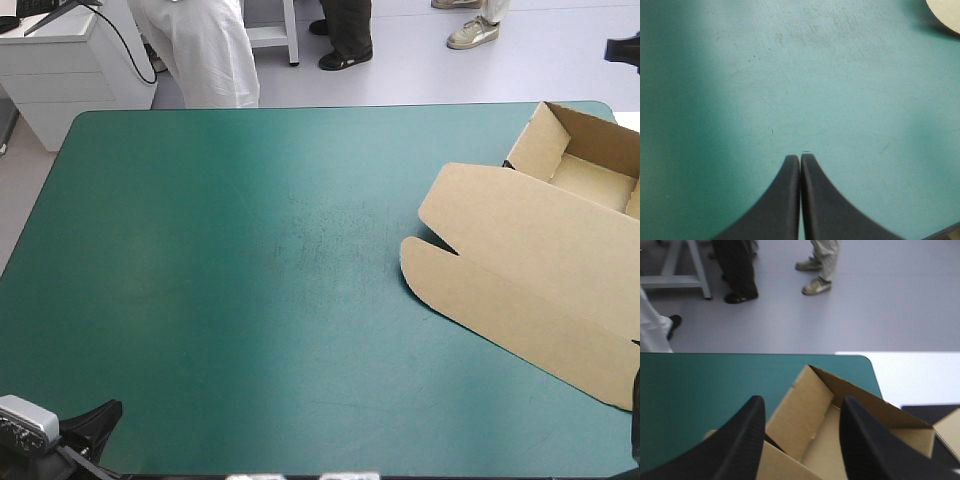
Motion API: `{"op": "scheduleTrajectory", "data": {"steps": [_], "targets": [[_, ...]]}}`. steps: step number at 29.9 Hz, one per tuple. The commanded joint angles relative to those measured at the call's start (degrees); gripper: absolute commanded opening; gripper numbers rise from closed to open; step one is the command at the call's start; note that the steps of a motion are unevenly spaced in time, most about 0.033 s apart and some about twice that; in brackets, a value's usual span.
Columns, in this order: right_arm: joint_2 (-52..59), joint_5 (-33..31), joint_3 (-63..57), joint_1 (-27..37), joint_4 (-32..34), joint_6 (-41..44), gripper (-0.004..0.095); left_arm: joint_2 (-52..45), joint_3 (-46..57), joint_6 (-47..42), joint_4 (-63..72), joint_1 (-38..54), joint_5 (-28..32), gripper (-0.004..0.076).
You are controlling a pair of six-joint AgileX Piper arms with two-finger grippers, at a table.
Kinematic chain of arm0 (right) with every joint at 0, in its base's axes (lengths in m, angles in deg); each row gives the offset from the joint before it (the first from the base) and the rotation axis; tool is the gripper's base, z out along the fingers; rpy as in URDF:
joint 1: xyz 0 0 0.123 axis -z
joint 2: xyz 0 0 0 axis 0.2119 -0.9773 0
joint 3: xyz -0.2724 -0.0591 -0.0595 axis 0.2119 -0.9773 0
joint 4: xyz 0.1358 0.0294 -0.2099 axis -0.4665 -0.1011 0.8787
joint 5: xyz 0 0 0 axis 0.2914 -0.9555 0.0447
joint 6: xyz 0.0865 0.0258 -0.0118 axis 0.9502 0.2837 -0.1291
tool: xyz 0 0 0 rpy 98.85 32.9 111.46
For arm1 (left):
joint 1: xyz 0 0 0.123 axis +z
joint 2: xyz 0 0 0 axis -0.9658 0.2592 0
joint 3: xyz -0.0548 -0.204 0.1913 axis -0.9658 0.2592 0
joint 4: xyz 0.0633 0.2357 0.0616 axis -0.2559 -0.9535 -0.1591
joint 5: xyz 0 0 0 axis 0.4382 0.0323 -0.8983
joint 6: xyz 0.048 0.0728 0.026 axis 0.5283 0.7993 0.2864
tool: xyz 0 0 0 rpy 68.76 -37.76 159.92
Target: Fold the box
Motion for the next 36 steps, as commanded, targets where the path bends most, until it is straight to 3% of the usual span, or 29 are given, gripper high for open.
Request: {"op": "scheduleTrajectory", "data": {"steps": [1, 7, 16, 21, 31, 36], "targets": [[6.2, 0.0, 1.4, -6.1, 0.9, -0.6, 0.0312, 1.0, -1.3, -0.4, 0.7, -0.3, 3.6, -0.0010], [14.6, 0.0, -4.7, -15.8, 1.7, -0.3, 0.0184, 1.0, -1.3, -0.4, 0.7, -0.3, 3.6, -0.0010], [35.1, 0.0, -36.1, -17.6, 9.3, -0.3, -0.0022, 1.0, -1.3, 0.2, 0.9, -0.3, 3.6, -0.0010], [45.8, 2.8, -51.0, -17.6, 10.8, -0.5, -0.0021, 1.0, -1.3, 0.2, 0.9, -0.3, 3.8, -0.0010], [68.3, 21.6, -78.6, -17.6, 10.8, -0.6, -0.0021, 1.0, -1.2, 2.2, 0.7, -0.3, 6.1, -0.0010], [76.7, 25.7, -90.6, -17.6, 10.1, -0.4, -0.0021, 1.0, 1.4, 2.9, 2.0, -0.3, 10.6, -0.0010]]}}
